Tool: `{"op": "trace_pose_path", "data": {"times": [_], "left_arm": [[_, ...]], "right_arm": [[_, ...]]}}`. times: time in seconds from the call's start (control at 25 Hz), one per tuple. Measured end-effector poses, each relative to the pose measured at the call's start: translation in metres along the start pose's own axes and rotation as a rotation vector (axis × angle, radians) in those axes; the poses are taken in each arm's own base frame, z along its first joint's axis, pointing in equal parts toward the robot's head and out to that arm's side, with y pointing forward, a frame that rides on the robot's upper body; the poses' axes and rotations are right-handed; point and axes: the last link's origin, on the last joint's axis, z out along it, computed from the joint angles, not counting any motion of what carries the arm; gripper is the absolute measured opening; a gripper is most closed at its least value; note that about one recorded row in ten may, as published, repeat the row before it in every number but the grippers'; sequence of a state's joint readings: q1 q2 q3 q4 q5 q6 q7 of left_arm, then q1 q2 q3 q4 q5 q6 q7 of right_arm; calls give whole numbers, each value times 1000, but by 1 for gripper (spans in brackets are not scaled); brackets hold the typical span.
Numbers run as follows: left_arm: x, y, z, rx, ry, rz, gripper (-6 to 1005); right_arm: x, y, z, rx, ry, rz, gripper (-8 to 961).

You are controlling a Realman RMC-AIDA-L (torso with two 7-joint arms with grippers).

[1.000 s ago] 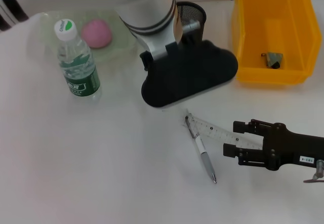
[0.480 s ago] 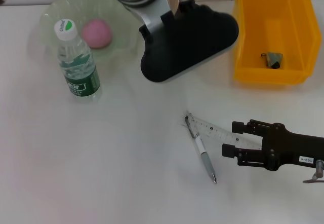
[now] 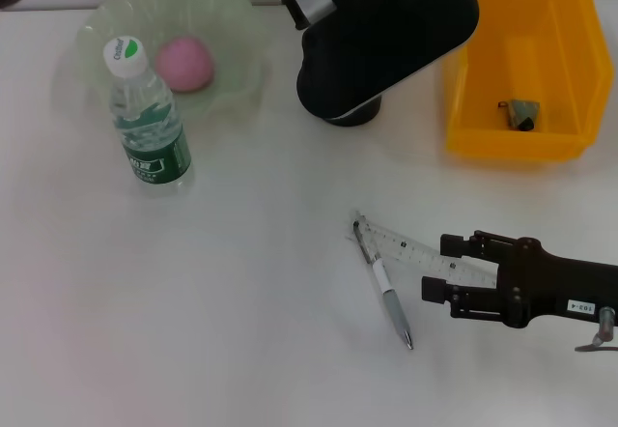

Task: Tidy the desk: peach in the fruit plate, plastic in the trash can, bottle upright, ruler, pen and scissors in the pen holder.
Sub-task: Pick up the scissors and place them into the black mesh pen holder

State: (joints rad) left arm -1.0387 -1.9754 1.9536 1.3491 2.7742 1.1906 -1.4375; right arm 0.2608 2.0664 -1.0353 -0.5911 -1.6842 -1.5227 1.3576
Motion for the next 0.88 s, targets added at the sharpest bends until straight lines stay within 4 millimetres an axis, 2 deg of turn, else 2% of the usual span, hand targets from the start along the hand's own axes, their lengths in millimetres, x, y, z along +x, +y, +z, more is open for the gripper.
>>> {"op": "trace_pose_path", "data": {"times": [0.4, 0.48, 0.88], "left_arm": [[-9, -11, 6, 37, -61, 5, 275], [-11, -14, 15, 52, -101, 7, 276], [-9, -17, 29, 66, -118, 28, 283]], "right_arm": [[1, -1, -1, 7, -4, 5, 825], [1, -1, -1, 8, -4, 4, 825], [3, 0, -2, 12, -4, 11, 826]]}}
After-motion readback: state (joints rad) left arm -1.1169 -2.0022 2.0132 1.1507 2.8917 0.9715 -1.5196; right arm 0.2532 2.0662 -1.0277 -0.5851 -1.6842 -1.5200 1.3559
